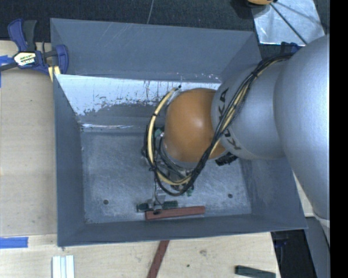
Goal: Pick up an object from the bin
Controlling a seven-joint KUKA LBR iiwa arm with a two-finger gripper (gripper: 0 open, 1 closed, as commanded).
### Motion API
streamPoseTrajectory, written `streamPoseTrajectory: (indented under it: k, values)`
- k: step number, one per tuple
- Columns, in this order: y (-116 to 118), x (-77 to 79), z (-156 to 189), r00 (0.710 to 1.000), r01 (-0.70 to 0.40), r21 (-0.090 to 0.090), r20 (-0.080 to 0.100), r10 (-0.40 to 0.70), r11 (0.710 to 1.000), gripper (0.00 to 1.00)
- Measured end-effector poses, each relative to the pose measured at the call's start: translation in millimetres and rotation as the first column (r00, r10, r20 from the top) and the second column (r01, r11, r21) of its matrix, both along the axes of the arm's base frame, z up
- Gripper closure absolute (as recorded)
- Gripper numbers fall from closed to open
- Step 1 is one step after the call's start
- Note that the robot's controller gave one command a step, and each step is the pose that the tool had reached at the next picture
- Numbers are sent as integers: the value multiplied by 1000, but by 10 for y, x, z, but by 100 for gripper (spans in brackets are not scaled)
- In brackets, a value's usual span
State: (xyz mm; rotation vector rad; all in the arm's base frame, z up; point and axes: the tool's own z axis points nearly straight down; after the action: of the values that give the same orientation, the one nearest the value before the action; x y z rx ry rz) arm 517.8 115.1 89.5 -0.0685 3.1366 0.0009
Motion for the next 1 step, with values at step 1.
streamPoseTrajectory:
  k: [1]
  values:
    - [-92, -190, 38, 998, -59, -1, -6, 59, 998, 0]
